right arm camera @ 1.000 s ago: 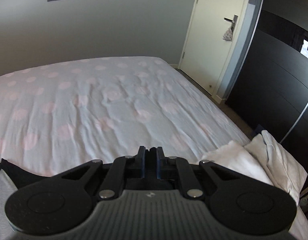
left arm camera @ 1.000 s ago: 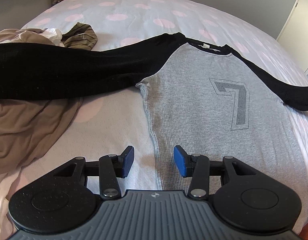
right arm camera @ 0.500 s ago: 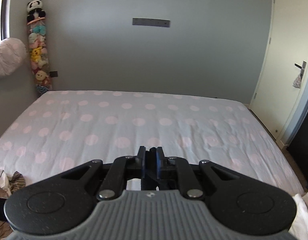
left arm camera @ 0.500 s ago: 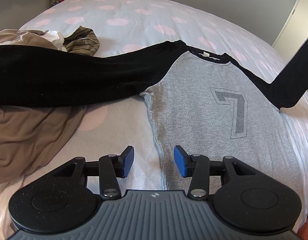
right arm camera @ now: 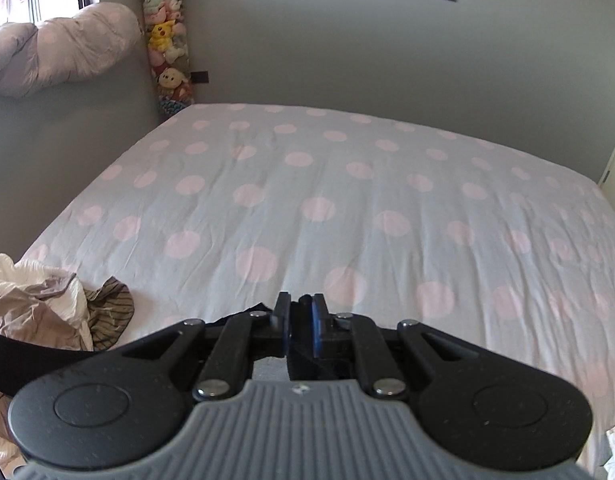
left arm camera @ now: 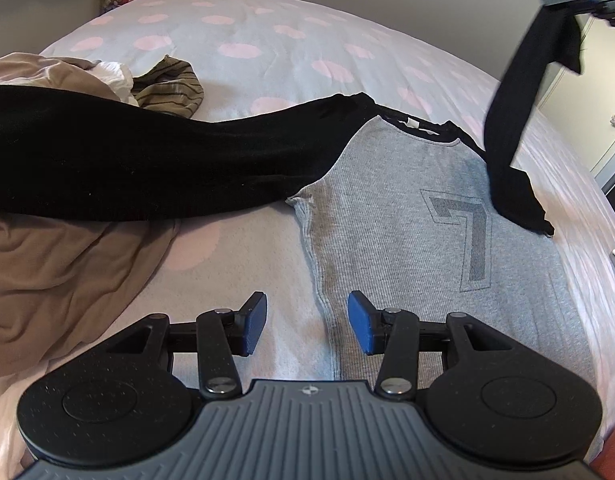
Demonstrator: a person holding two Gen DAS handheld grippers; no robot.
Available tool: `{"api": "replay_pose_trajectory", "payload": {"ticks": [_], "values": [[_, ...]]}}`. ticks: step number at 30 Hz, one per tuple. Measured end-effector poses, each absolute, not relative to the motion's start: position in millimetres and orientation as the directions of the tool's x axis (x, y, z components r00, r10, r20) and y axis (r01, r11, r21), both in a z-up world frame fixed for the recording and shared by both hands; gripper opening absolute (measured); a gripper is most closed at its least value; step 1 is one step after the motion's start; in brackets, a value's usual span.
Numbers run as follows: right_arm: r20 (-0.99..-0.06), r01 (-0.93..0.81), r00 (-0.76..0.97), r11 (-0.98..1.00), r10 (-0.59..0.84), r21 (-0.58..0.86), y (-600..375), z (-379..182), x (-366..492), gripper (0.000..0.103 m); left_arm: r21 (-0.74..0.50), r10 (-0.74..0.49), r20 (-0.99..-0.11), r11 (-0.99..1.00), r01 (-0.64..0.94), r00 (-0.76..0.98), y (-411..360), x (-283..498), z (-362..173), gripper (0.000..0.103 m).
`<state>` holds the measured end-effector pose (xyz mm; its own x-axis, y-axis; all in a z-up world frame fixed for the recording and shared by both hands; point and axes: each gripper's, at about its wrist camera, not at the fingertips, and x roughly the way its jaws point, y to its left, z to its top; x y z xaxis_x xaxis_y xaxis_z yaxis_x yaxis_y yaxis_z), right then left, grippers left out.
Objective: Fold clothes
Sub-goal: 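Lift the black sleeve with the right gripper and lay it across the shirt front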
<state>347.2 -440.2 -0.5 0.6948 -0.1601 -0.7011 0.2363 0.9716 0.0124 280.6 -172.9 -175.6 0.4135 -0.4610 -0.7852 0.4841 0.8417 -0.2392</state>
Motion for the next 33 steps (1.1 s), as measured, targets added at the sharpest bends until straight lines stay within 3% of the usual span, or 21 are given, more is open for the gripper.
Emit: {"api": "replay_pose_trajectory", "payload": {"ticks": [17, 19, 25, 30, 33], "values": [[-0.768, 0.04, 0.633, 0.988, 0.093, 0.152, -406, -134, 433, 0.012, -0.221, -0.475, -0.773, 0.822, 0.525, 0.42, -178, 292, -191, 0.043], [-0.766, 0.03, 0.633, 0.985, 0.111, 0.168, -407, -144, 439, 0.023, -0.221, -0.484, -0.762, 0.819, 0.53, 0.43, -179, 292, -191, 0.043], [-0.753, 0.016, 0.64, 0.977, 0.152, 0.211, -420, -156, 439, 0.027, -0.251, -0.495, -0.739, 0.832, 0.495, 0.457, -175, 300, -192, 0.043], [-0.762, -0.008, 0.637, 0.99, 0.115, 0.143, -429, -165, 426, 0.027, -0.244, -0.484, -0.743, 0.839, 0.487, 0.461, -175, 300, -193, 0.043], [-0.779, -0.034, 0.62, 0.996, 0.09, 0.087, -432, -178, 415, 0.034, -0.229, -0.471, -0.751, 0.843, 0.487, 0.463, -176, 298, -193, 0.043]]}}
